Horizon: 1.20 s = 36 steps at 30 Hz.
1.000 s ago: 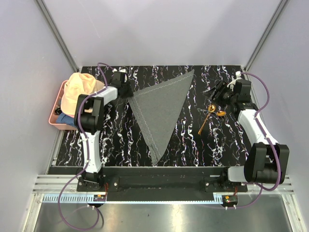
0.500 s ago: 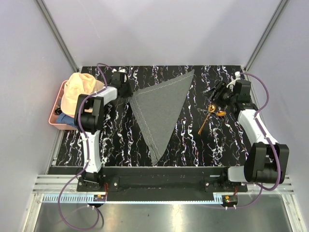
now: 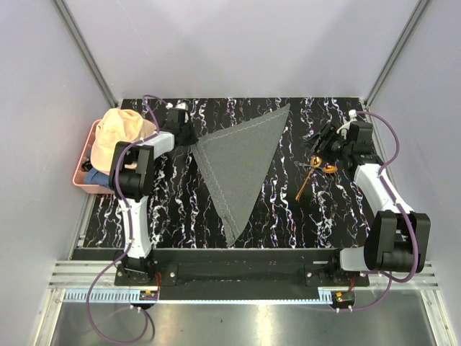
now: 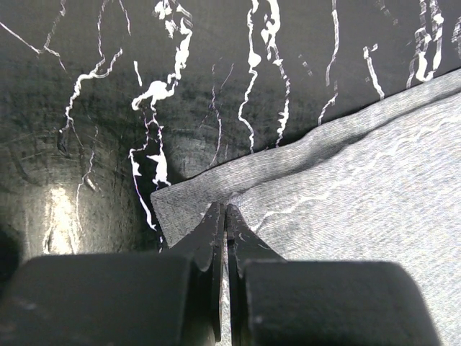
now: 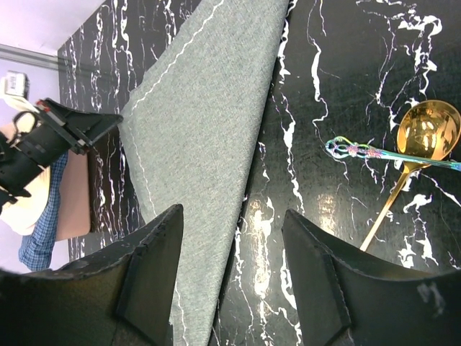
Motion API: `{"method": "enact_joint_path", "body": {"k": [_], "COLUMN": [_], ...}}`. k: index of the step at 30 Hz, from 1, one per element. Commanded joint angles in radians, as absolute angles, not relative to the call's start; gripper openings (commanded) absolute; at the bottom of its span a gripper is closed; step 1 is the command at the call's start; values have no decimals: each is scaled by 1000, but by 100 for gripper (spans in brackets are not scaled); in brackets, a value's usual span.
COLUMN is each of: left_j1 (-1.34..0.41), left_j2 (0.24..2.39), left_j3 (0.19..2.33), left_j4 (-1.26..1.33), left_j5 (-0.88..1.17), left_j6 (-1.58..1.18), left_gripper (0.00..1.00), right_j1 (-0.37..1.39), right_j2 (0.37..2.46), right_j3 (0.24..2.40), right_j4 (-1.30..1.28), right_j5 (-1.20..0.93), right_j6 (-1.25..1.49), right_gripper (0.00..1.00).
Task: Fold the napkin, place the utensils inside, and roll it up
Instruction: Fold the napkin
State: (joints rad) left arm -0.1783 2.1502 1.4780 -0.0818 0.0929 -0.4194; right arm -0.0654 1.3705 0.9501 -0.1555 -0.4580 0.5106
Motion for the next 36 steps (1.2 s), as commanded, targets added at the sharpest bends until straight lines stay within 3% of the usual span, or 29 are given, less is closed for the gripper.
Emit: {"method": "enact_joint_path", "body": {"k": [1,17,35,36], "left_j1": [-175,-141,-118,-118], "left_j2": [2059,2019,2128,2129], "left_j3": [1467,1436,1535,1540], "left_j4": [-11,-17,-63,-66], "left_j5": [49,9,61,61], "left_j6": [-416,-396,-367,-367], "left_gripper": [0,0,0,4], "right_j1": [-67,-67,-67,-67], "right_j2": [1364,1371,1387,1387], "right_j3": [945,939,934,934], "right_j4": [-143,-146,-153,-156], "right_j5": [-477,-480,-471,-465], "right_j6": [491,486,482,480], "right_gripper": [66,67,68,68]}}
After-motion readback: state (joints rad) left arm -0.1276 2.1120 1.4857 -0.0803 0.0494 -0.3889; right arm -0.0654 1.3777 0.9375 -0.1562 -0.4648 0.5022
